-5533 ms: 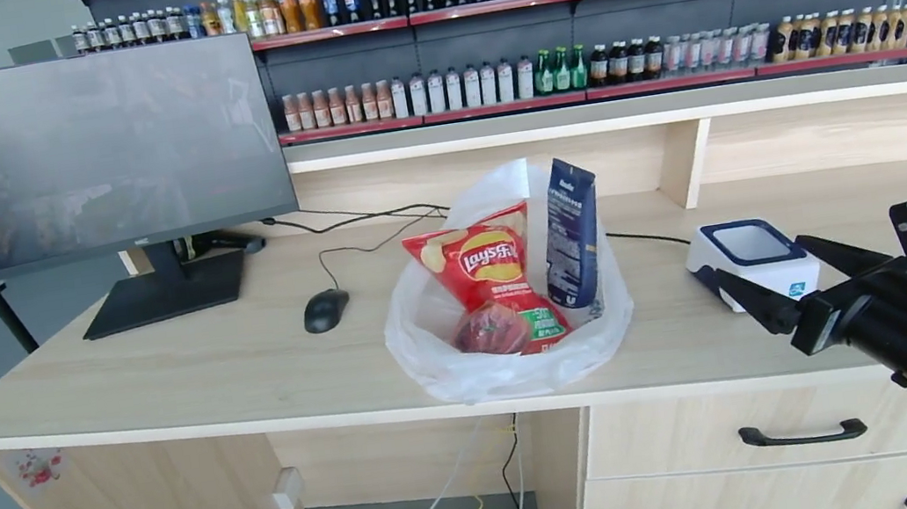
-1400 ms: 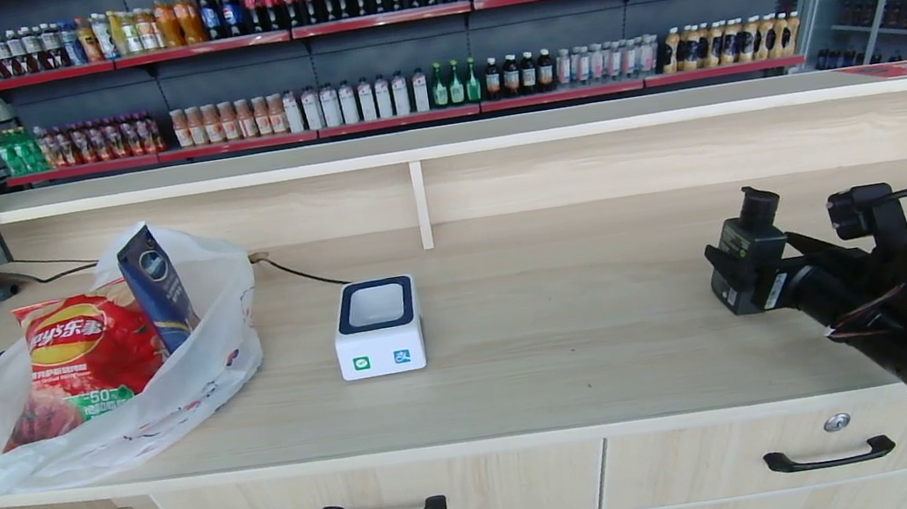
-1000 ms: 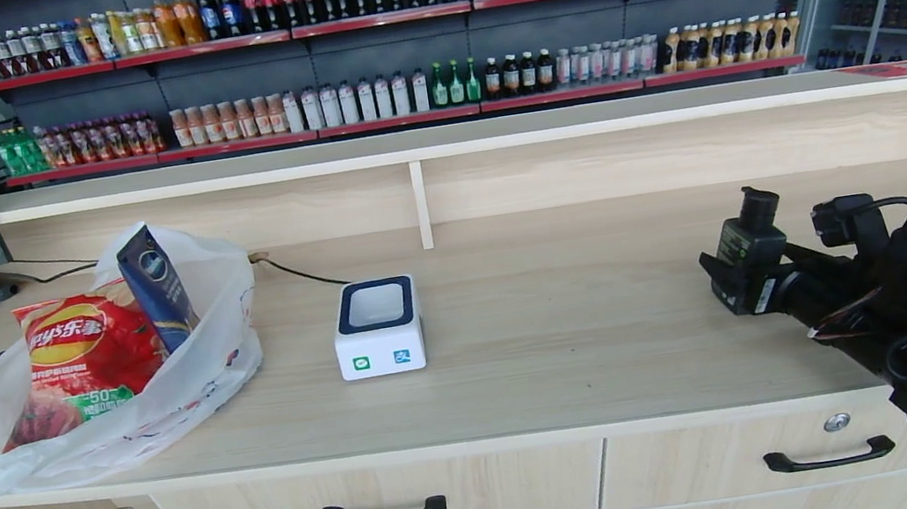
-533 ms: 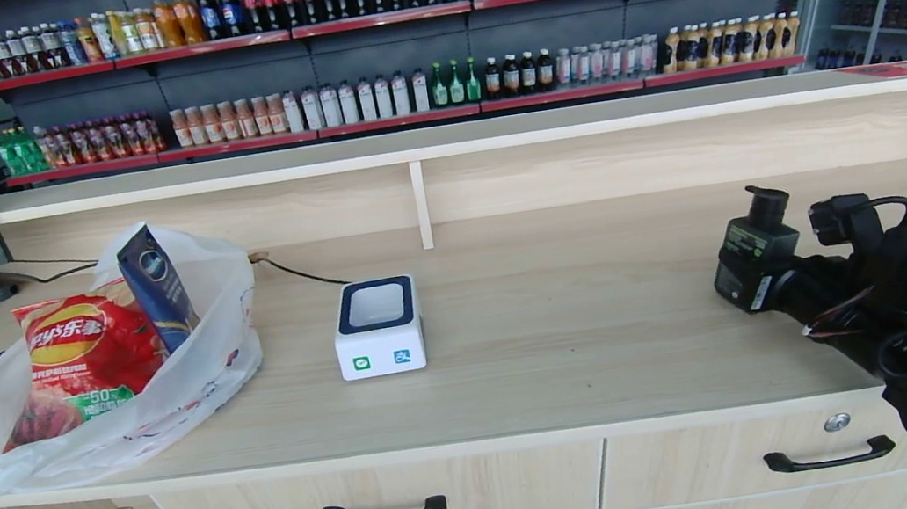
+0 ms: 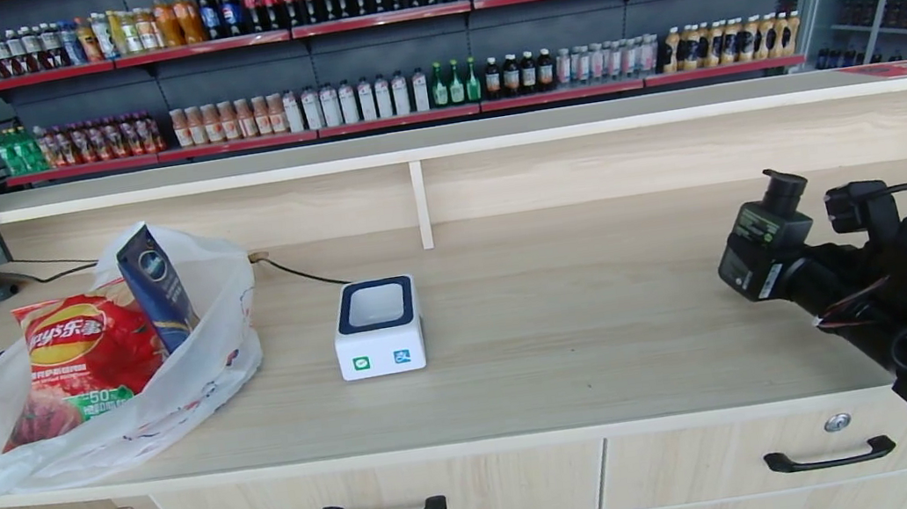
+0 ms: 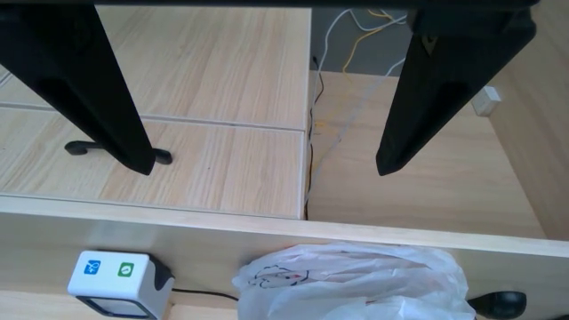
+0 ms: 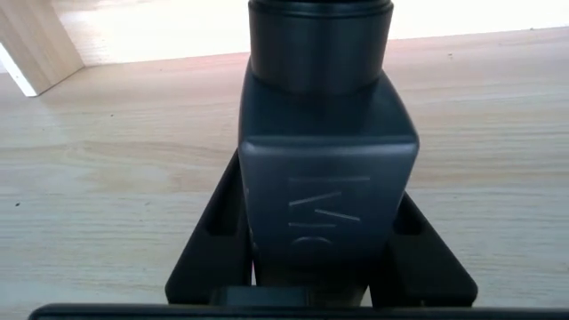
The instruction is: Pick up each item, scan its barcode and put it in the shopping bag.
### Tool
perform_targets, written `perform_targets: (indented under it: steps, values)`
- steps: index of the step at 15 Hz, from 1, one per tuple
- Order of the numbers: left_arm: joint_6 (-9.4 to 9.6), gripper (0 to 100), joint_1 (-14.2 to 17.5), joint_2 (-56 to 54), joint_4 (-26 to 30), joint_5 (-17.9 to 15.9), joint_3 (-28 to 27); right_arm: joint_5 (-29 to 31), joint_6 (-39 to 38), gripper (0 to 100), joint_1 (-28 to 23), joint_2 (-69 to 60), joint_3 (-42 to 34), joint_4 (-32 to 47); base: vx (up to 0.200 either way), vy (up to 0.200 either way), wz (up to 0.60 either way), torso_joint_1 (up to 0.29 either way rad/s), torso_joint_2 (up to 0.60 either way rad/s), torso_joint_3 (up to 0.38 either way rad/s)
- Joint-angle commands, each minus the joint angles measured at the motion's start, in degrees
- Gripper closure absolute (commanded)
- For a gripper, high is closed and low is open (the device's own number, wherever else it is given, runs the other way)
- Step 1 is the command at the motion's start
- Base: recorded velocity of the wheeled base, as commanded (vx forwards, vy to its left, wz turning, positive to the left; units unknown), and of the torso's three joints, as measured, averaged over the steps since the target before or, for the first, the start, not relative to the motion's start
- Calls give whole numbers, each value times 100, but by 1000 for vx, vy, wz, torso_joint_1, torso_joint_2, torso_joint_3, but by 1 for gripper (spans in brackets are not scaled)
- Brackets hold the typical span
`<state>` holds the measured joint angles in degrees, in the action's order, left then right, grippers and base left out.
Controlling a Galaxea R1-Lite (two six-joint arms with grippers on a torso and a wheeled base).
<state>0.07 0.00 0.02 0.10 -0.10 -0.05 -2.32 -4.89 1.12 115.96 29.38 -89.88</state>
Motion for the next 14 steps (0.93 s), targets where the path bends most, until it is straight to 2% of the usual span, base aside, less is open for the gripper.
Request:
perform_targets:
  steps: [1,8,14]
  values:
    - [1,0,0,-2,-1,1,-4,-6,-30,100,-24,-469,-143,-12,0,0,0,0,0,0]
    - [19,0,0,-2,-1,1,-4,-6,-39,100,-7,-1945,-1242,-12,0,0,0,0,0,0]
    - [19,0,0,-2,-1,1,-4,-6,-12,100,-7,-2552,-1707,-12,0,0,0,0,0,0]
